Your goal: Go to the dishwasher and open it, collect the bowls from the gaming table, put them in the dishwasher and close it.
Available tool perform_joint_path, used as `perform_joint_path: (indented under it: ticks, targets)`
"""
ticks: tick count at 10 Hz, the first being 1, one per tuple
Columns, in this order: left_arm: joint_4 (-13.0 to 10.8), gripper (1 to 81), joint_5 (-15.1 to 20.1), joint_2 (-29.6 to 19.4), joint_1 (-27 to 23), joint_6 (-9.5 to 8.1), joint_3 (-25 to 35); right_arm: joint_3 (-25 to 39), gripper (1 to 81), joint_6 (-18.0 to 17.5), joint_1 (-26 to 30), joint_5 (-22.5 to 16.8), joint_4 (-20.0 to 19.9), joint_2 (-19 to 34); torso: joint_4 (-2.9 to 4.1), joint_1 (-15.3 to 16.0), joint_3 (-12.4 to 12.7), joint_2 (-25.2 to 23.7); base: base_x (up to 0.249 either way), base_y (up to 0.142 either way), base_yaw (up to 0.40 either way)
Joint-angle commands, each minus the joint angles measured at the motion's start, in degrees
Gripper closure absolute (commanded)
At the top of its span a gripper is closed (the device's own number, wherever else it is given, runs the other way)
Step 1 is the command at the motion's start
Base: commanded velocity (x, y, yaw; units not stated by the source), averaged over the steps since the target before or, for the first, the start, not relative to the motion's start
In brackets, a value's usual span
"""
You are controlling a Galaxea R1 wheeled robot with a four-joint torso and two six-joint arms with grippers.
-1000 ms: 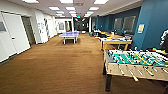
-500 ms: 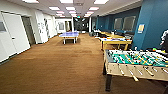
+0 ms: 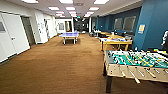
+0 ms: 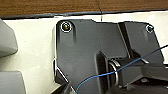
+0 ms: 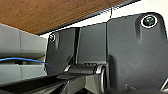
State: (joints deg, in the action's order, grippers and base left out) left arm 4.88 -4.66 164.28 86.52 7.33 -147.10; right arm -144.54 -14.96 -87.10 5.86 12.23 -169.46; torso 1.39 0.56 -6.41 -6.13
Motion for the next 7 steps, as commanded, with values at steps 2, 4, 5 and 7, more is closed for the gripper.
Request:
perform_joint_path:
  ticks: [2,4,5,7]
  targets:
    - [0.31,1.0,3.07,-0.35,-2.36,0.06,0.06,0.24,1.0,0.28,2.5,-2.79,0.6,-0.03,0.0,-0.02,0.0,0.0,0.104,0.0,0.0]
    - [0.31,1.0,3.08,-0.18,-2.36,0.05,0.06,0.24,1.0,0.28,2.5,-2.87,0.6,-0.11,0.0,-0.02,0.0,0.0,0.118,0.0,0.0]
    - [0.31,1.0,3.08,-0.09,-2.36,0.06,0.06,0.24,1.0,0.28,2.41,-2.87,0.6,-0.2,0.0,-0.02,0.0,0.0,0.124,0.0,0.0]
    - [0.31,1.0,3.07,0.0,-2.27,-0.03,0.06,0.24,1.0,0.37,2.41,-2.79,0.6,-0.11,0.0,0.0,0.0,0.02,0.124,0.0,0.0]
